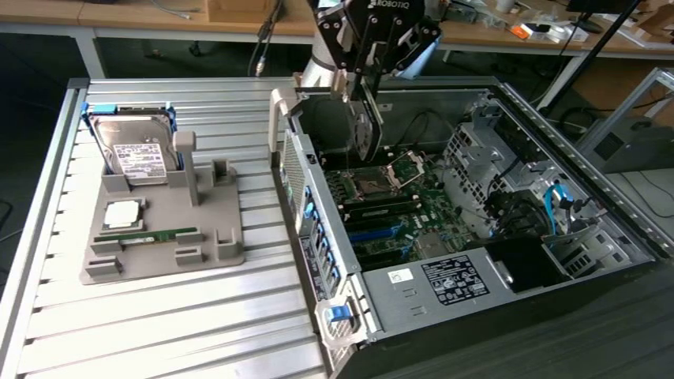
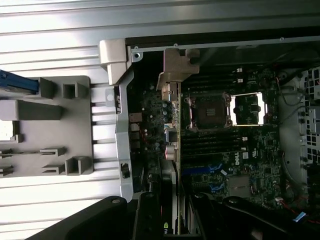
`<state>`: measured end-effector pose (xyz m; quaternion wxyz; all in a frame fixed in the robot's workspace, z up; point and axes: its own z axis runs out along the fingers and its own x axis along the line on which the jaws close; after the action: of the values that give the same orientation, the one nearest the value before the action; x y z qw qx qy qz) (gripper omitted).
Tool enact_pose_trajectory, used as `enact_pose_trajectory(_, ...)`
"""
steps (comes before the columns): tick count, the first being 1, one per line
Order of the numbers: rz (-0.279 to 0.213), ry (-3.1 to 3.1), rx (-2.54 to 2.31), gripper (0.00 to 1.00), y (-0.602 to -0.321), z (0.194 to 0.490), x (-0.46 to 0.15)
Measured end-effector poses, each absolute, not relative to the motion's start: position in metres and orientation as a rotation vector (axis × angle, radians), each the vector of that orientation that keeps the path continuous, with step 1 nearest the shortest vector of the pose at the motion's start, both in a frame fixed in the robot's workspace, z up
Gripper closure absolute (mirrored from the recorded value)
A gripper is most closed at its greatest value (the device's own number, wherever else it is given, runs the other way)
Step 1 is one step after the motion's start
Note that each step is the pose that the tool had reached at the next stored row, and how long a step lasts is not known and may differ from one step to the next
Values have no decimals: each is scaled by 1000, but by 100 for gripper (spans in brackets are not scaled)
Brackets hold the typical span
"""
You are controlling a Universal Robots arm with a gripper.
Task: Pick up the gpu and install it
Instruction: 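Pick up the gpu and move the gpu toward the slot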
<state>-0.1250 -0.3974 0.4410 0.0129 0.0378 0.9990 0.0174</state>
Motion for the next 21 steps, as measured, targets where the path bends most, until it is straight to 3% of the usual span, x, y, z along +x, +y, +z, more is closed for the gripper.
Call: enact_pose_trajectory(21, 51, 3113, 118, 73, -398, 427, -108)
